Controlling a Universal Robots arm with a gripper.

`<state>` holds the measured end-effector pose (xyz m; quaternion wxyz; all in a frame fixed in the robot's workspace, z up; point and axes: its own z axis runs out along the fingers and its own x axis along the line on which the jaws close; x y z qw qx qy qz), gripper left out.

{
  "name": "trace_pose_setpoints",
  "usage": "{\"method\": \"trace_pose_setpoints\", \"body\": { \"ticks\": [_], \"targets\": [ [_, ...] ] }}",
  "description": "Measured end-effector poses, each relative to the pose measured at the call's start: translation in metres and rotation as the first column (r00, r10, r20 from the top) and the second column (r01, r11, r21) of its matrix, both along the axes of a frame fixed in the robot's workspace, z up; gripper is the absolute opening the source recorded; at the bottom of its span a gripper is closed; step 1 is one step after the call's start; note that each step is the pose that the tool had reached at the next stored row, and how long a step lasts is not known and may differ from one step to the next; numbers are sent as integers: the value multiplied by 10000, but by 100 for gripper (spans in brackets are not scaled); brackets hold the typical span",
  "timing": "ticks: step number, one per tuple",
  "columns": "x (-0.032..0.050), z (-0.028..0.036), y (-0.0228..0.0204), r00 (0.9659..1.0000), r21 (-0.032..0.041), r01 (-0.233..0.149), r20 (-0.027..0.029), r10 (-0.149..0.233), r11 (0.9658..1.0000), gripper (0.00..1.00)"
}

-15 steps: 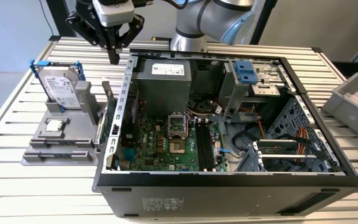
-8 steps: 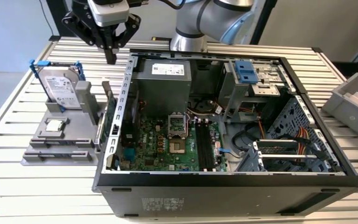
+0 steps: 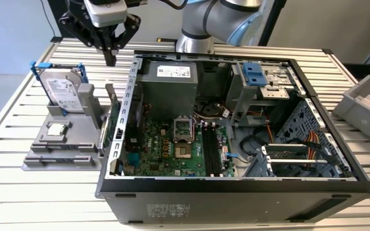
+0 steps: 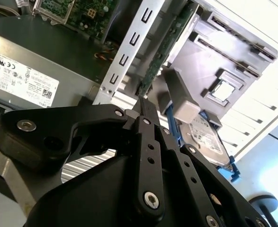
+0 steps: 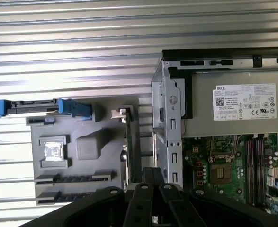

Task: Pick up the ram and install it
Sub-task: 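Reach for the ram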

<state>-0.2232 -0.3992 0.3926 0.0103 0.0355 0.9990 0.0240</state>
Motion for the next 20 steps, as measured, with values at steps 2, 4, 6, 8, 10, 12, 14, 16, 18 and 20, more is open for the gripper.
{"method": "trace_pose_setpoints", "body": {
  "ticks": [2, 4, 6, 8, 10, 12, 14, 16, 18, 20],
  "targets": [
    [-21, 0, 0, 10000, 0, -1, 1, 1, 10000, 0],
    [-43, 0, 0, 10000, 0, 0, 0, 0, 10000, 0],
    [-64, 0, 0, 10000, 0, -1, 0, 1, 10000, 0],
    [-86, 0, 0, 10000, 0, -1, 1, 1, 10000, 0],
    [-108, 0, 0, 10000, 0, -1, 0, 1, 10000, 0],
    [-130, 0, 0, 10000, 0, -1, 0, 1, 10000, 0],
    [-153, 0, 0, 10000, 0, -1, 0, 1, 10000, 0],
    [-176, 0, 0, 10000, 0, -1, 1, 1, 10000, 0],
    [-199, 0, 0, 10000, 0, -1, 0, 1, 10000, 0],
    [-221, 0, 0, 10000, 0, -1, 0, 1, 10000, 0]
  ]
}}
